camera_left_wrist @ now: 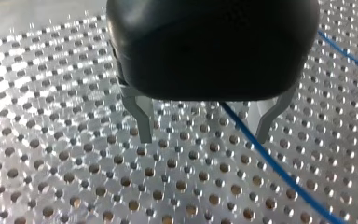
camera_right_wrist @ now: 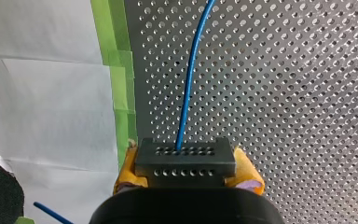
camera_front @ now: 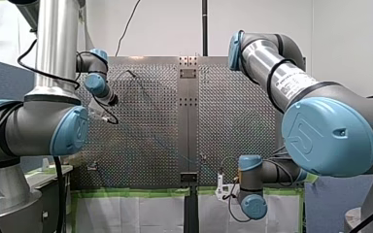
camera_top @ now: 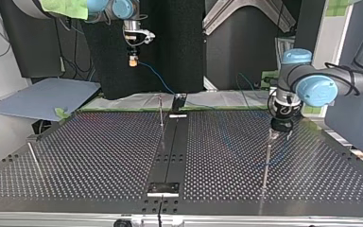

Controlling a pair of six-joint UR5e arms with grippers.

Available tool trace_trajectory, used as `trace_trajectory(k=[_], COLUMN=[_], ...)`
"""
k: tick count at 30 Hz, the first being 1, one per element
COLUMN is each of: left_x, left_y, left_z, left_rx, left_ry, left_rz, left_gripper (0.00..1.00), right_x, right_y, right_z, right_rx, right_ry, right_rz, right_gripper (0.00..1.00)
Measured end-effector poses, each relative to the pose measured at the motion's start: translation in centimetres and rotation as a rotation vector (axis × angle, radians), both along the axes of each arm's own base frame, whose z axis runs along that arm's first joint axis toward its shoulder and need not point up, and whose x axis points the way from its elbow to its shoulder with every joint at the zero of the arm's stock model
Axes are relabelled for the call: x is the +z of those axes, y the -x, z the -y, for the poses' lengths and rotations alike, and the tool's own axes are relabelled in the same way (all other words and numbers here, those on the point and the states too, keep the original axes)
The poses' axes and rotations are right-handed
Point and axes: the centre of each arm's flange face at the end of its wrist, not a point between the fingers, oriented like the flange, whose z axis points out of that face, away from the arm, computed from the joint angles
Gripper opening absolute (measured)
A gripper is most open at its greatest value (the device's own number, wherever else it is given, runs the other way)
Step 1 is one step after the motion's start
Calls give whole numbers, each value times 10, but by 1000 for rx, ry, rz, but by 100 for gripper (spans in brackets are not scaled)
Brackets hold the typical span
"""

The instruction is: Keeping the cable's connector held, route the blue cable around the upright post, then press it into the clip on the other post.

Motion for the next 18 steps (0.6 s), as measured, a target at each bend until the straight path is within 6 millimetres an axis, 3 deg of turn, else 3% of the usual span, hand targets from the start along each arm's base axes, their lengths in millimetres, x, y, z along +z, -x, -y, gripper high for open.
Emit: trace_trajectory(k=[10, 18], left_x=[15, 15], left_y=[20, 30], left_z=[9, 19], left_rx=[-26, -67], left_ry=[1, -3], left_rz=[25, 21], left_gripper=[98, 98], right_x=[0, 0], right_y=[0, 0], right_z=[0, 0], right_rx=[1, 0], right_ry=[-1, 0], right_rz=[0, 2], right_gripper=[0, 0])
